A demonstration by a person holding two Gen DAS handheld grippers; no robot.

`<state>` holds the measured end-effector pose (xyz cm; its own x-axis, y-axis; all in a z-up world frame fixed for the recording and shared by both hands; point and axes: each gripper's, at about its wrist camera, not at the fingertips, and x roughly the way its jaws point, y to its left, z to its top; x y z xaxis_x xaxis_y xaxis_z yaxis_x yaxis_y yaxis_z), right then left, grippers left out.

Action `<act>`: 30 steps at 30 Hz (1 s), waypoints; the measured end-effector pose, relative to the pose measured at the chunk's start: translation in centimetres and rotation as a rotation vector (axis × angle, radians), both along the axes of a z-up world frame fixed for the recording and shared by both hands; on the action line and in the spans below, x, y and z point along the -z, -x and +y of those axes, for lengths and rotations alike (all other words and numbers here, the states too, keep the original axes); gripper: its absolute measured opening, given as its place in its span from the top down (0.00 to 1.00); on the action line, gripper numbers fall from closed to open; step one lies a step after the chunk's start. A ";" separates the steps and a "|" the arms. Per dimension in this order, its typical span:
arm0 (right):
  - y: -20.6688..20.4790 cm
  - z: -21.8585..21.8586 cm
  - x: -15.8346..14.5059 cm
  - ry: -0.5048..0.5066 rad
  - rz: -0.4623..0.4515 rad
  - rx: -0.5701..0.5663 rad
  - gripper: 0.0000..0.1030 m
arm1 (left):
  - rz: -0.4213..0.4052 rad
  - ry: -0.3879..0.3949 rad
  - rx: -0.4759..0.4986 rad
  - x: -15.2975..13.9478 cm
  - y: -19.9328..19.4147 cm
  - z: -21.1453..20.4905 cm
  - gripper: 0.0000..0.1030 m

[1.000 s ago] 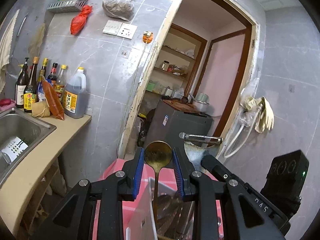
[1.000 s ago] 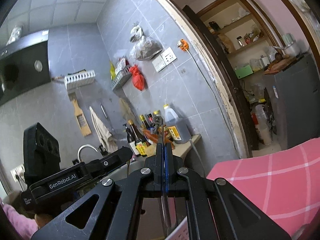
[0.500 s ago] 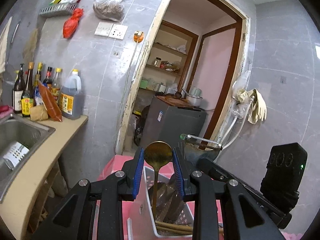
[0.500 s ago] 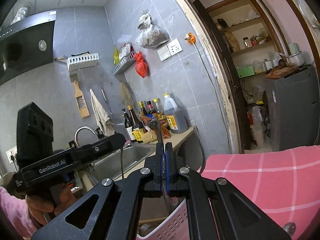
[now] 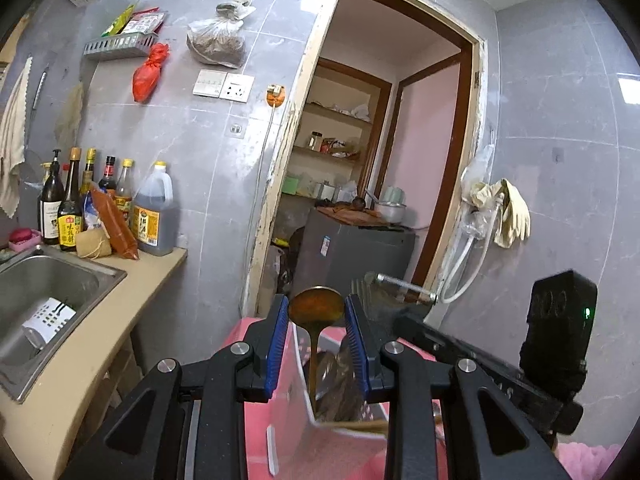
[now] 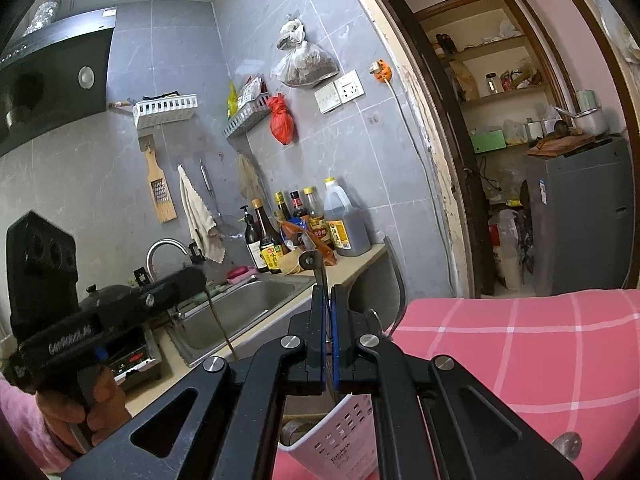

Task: Organize utensils
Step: 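Carry gold spoon and peeler over the white caddy and release them, then move both tools back over the two spoons on the tablecloth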

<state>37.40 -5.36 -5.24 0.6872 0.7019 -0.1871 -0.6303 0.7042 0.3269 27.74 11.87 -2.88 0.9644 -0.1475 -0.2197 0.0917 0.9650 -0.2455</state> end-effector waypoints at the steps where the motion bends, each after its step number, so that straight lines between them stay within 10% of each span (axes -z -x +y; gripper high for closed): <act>1: 0.0 0.0 0.1 0.000 0.004 0.002 0.97 | 0.010 -0.005 0.002 0.3 0.1 -0.1 0.73; 11: 0.2 -0.2 0.0 0.028 0.074 0.018 0.94 | 0.119 0.066 0.022 1.0 -1.4 0.6 0.73; 15: 0.2 -0.2 -0.5 0.041 0.112 0.022 0.59 | 0.146 0.084 0.009 0.4 -1.3 0.8 0.55; 20: 1.0 -1.4 -2.1 0.044 0.113 0.062 0.59 | 0.154 0.084 -0.021 -1.0 -0.8 0.6 0.46; 30: 3.8 -6.9 -8.1 0.059 -0.023 0.235 0.19 | 0.087 0.002 -0.073 -5.0 0.7 -3.5 0.11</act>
